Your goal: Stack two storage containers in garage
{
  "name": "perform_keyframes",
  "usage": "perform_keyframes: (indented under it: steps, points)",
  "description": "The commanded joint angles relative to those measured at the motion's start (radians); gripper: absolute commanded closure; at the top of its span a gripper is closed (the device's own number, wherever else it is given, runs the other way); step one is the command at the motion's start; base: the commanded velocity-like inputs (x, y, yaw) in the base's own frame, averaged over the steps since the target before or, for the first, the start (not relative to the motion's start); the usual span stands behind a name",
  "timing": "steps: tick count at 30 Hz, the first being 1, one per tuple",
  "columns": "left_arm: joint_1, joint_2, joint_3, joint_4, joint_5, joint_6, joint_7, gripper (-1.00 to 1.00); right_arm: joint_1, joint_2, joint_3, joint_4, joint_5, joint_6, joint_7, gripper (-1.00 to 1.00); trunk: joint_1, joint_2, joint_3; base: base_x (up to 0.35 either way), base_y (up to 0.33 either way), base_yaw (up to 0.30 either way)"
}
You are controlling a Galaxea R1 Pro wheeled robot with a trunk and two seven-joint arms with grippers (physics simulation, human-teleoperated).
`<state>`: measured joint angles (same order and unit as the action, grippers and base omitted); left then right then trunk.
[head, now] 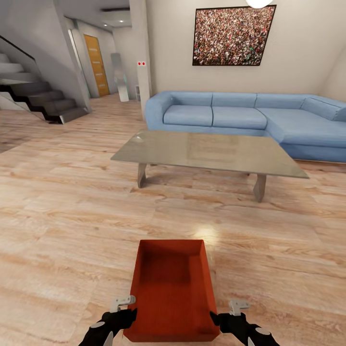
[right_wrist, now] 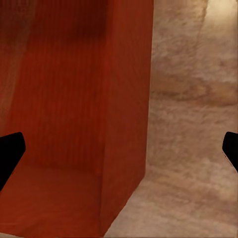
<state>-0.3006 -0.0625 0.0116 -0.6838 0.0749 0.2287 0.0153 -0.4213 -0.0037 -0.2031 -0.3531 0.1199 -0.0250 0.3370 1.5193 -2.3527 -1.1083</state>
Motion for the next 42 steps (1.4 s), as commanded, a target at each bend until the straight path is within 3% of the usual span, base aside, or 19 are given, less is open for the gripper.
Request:
perform_keyframes:
  steps: [1, 26, 42]
  points:
    - [0.000, 0.000, 0.001, -0.002, 0.008, 0.006, 0.002, -1.00, -0.001, 0.001, -0.009, 0.000, 0.011, -0.003, 0.007, -1.00, 0.000, 0.000, -0.001, 0.239, 0.000, 0.000]
    - [0.000, 0.000, 0.001, -0.002, 0.008, 0.011, 0.002, -1.00, -0.001, 0.001, -0.009, 0.000, 0.011, -0.003, 0.007, -1.00, 0.000, 0.000, -0.001, 0.019, 0.000, 0.000]
    - [0.000, 0.000, 0.001, -0.002, 0.008, 0.014, 0.003, -1.00, -0.001, 0.001, -0.009, 0.000, 0.011, -0.003, 0.007, -1.00, 0.062, -0.112, -0.058, 0.000, 0.000, 0.000]
